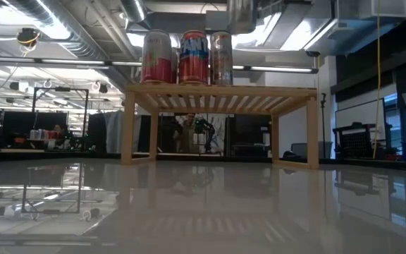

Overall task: Place canned beverage on shelf
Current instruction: Put the white yellow soda can on the shelf aligned with the other white yellow soda can

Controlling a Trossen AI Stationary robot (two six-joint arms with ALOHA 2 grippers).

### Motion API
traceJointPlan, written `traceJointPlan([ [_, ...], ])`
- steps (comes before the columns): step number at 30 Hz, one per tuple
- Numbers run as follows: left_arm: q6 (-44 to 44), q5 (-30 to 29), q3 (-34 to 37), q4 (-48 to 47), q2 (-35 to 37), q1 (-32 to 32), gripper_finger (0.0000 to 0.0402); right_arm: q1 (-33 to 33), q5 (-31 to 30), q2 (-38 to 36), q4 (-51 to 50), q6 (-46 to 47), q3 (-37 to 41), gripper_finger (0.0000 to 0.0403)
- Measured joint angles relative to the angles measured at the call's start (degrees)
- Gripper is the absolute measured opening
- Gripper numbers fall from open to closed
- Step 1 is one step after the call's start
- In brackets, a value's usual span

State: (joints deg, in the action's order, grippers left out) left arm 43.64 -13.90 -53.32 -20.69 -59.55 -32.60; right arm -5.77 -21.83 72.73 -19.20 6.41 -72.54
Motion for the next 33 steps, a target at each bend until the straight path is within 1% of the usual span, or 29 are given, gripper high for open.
traceJointPlan([
  [4,0.80,-2.56,0.00,0.82,0.00,0.86,0.0300,4.74,7.45,0.28,1.90,-2.81,3.94,0.0222],
  [7,2.56,-3.18,0.00,1.46,0.00,1.37,0.0300,7.49,11.34,0.26,3.45,-4.81,6.04,0.0221],
  [12,3.84,-5.46,0.00,1.51,-0.02,1.62,0.0300,12.45,15.79,0.42,6.61,-7.26,8.35,0.0221],
  [18,4.22,-8.04,0.00,1.51,-0.04,1.62,0.0300,16.68,18.67,1.64,9.58,-8.44,9.34,0.0224],
  [22,4.22,-8.14,0.00,1.51,-0.04,1.62,0.0300,18.40,20.07,3.36,9.31,-8.81,9.47,0.0222],
  [27,4.20,-8.16,0.00,1.49,-0.04,1.64,0.0300,19.10,23.94,5.37,9.61,-9.55,9.47,0.0223],
  [33,4.24,-7.25,0.00,2.40,-0.04,1.64,0.0300,19.12,24.40,6.29,10.49,-10.12,9.41,0.0223],
])
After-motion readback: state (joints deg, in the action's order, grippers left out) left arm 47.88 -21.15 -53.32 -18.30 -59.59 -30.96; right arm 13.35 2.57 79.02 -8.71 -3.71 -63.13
